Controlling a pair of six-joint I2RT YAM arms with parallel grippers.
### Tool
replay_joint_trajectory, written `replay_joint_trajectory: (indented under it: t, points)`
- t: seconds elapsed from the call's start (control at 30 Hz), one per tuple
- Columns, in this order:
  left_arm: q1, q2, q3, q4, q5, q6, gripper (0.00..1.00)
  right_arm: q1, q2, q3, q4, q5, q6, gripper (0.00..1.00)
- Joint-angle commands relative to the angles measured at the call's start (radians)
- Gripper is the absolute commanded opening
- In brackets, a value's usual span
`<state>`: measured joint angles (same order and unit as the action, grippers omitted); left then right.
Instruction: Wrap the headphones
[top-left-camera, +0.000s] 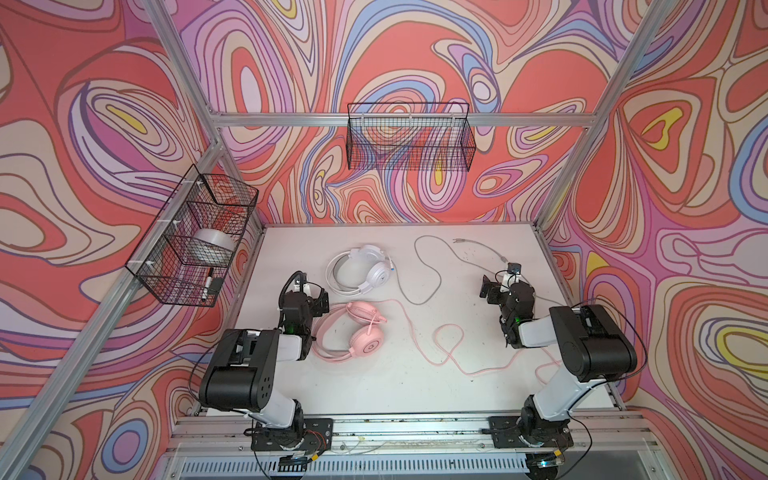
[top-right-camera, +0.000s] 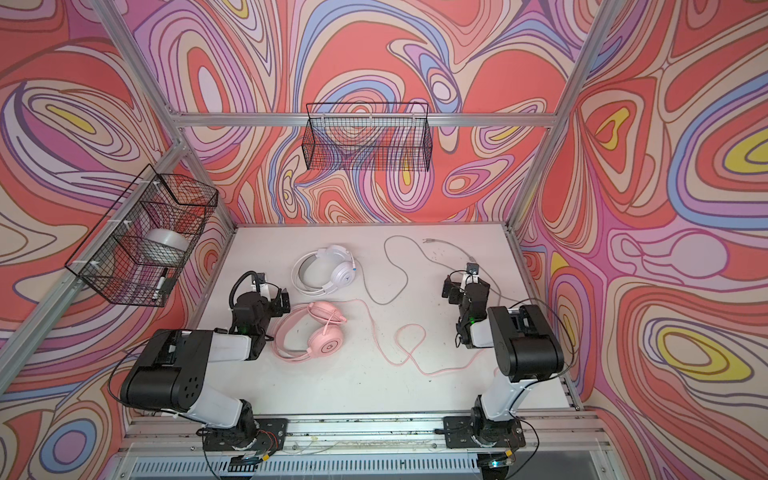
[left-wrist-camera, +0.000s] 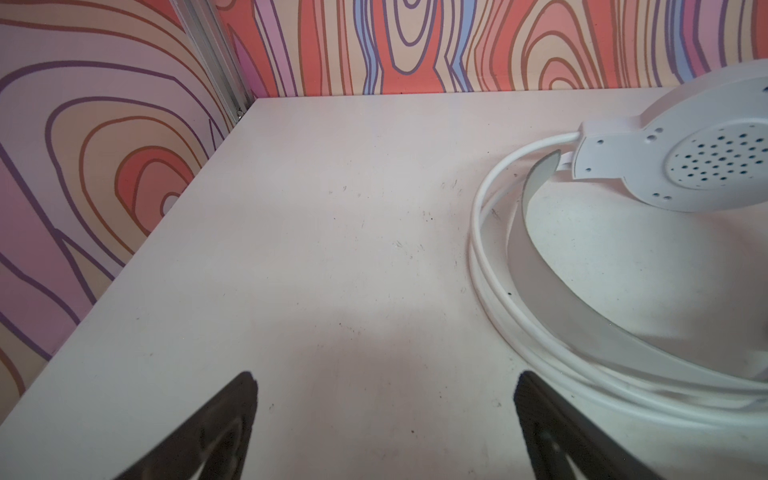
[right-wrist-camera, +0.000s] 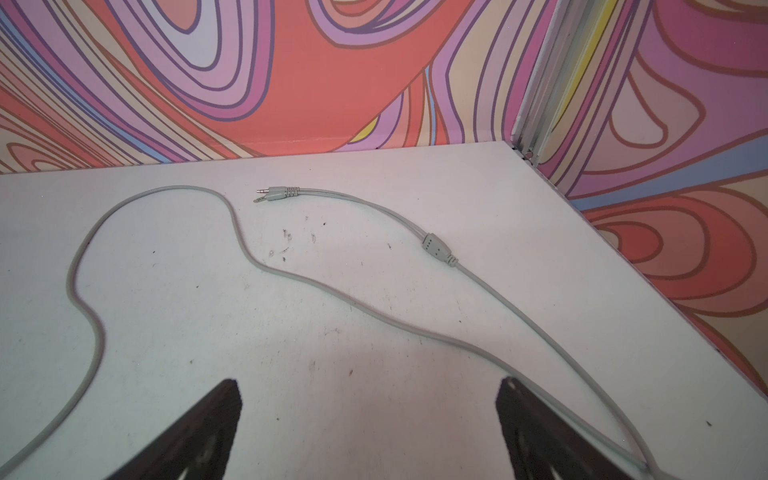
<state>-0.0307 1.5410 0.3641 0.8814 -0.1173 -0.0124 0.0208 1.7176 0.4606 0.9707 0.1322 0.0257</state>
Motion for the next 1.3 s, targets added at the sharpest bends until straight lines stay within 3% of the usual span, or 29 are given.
replay_joint_trajectory:
  t: [0.0,0.2,0.43,0.6,0.67,0.8,0.9,1.07,1.27]
  points:
    - [0.008,0.000,0.018,-0.004,0.028,-0.002,1.00,-0.002,-0.004,0.004,-0.005,0.008,0.009,0.98]
    - [0.008,-0.007,0.014,0.002,0.021,-0.002,1.00,-0.002,-0.007,-0.019,0.041,0.041,0.017,0.98]
    - [0.006,-0.171,0.068,-0.222,-0.012,-0.011,1.00,-0.002,-0.128,-0.102,0.090,0.041,0.012,0.98]
    - [0.006,-0.341,0.141,-0.370,-0.003,-0.044,1.00,-0.002,-0.307,-0.073,-0.083,0.030,0.017,0.98]
    - [0.006,-0.390,0.239,-0.487,0.018,-0.066,1.00,-0.001,-0.366,-0.048,-0.146,0.011,0.025,0.98]
    - [0.006,-0.446,0.393,-0.750,0.058,-0.125,1.00,-0.001,-0.458,0.112,-0.492,0.011,0.081,0.98]
    - [0.006,-0.462,0.493,-0.934,0.056,-0.174,1.00,-0.001,-0.478,0.242,-0.728,-0.012,0.114,0.98]
    - [0.006,-0.437,0.663,-1.306,-0.018,-0.252,1.00,0.005,-0.513,0.339,-0.924,-0.039,0.168,0.99]
    - [0.006,-0.415,0.762,-1.614,0.053,-0.344,0.98,0.014,-0.518,0.418,-1.132,-0.185,0.158,0.99]
